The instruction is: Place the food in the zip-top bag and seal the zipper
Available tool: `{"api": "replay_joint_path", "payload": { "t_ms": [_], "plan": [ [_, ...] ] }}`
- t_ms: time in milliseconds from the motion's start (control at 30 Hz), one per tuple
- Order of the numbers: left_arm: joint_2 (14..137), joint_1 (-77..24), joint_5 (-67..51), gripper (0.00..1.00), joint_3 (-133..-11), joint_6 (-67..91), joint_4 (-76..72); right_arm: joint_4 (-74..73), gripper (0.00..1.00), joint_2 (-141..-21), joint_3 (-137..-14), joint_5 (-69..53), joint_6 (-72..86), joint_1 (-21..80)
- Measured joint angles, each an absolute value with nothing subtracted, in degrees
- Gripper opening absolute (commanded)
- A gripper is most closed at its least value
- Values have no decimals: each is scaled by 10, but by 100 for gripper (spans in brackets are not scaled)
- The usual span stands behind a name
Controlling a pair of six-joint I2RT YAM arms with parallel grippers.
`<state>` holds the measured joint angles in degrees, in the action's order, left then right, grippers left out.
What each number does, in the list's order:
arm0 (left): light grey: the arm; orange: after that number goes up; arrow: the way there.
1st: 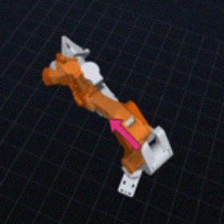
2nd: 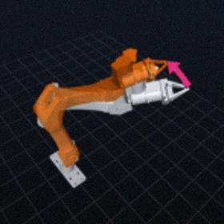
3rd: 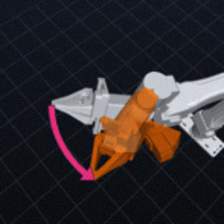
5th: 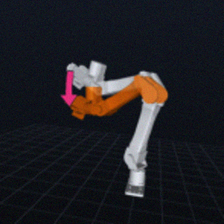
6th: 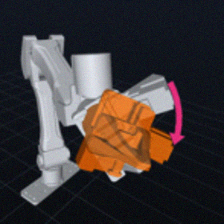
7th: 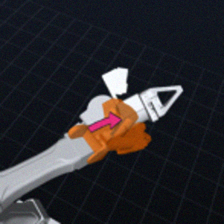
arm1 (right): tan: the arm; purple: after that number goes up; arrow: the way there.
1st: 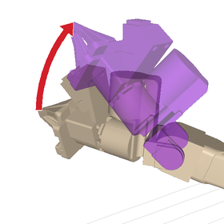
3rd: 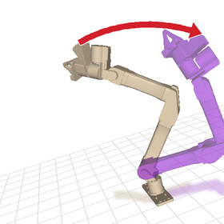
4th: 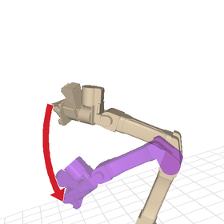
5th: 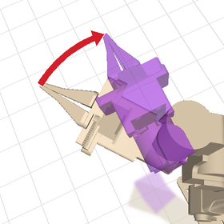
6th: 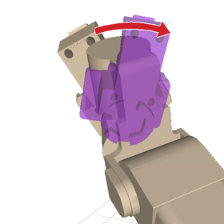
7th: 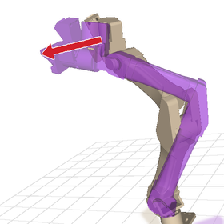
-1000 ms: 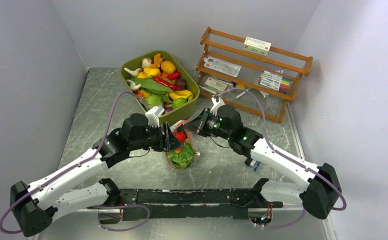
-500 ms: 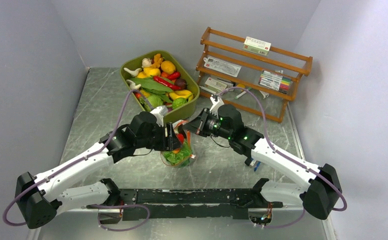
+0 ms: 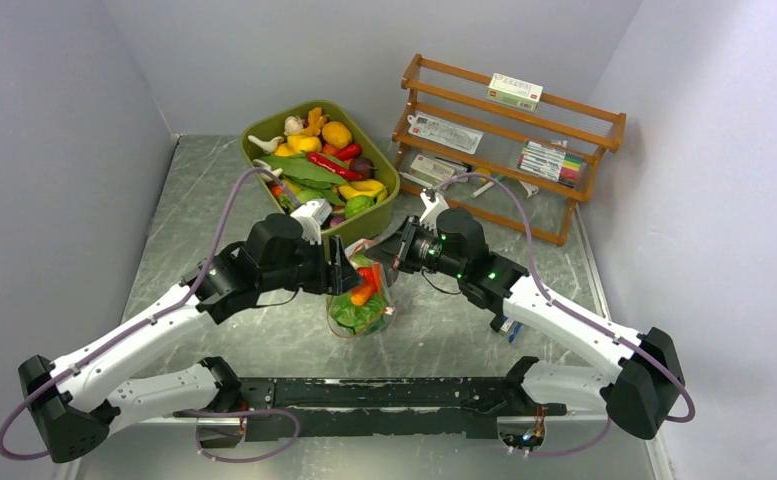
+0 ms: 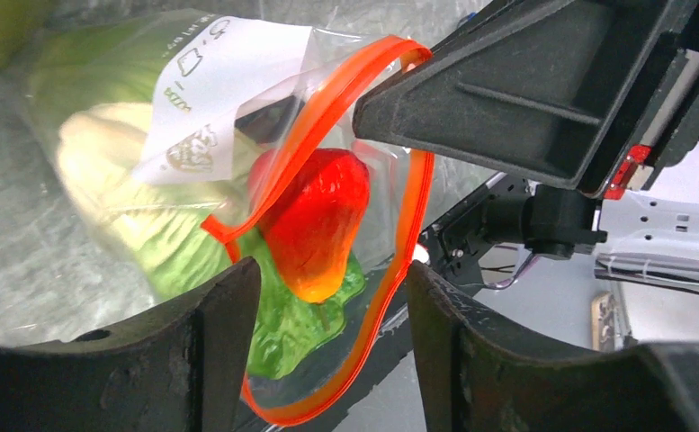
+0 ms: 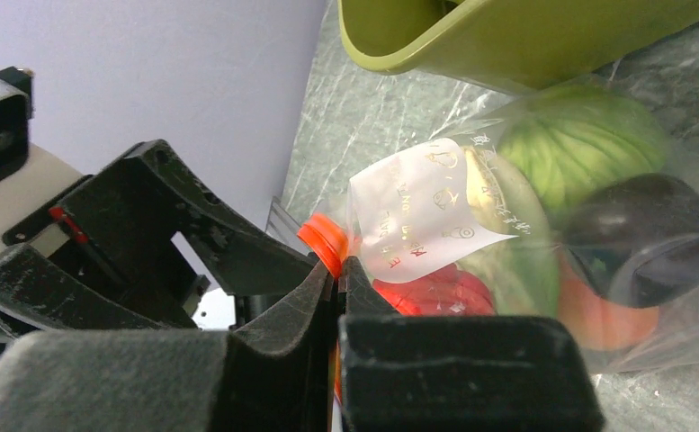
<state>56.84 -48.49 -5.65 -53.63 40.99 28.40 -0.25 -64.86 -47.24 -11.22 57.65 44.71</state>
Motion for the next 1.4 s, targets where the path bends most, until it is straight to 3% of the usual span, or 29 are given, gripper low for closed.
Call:
{"api": "replay_joint_path", "payload": {
  "t_ms": [367,500,667,867,1133,1267,1400],
  "plan": [
    [526,-485,34,68,-550,357,358,-2,0,-649,-472,-110,576,447],
    [544,-485,35,64,-519,338,348,-2,0,-649,-472,-110,578,447],
    [595,-485,45,46,-508,324,333,-8,0,-651,-480,-107,574,447],
    [634,-485,79,8,-508,312,322,-43,0,-663,-508,-105,533,447],
    [633,-486,98,7,-508,323,300,-96,46,-670,-542,-106,411,447],
    [616,-485,110,7,-508,348,292,-91,49,-630,-533,-113,328,447],
    [612,-485,122,7,-509,372,286,-48,47,-525,-448,-123,251,448]
  ]
}}
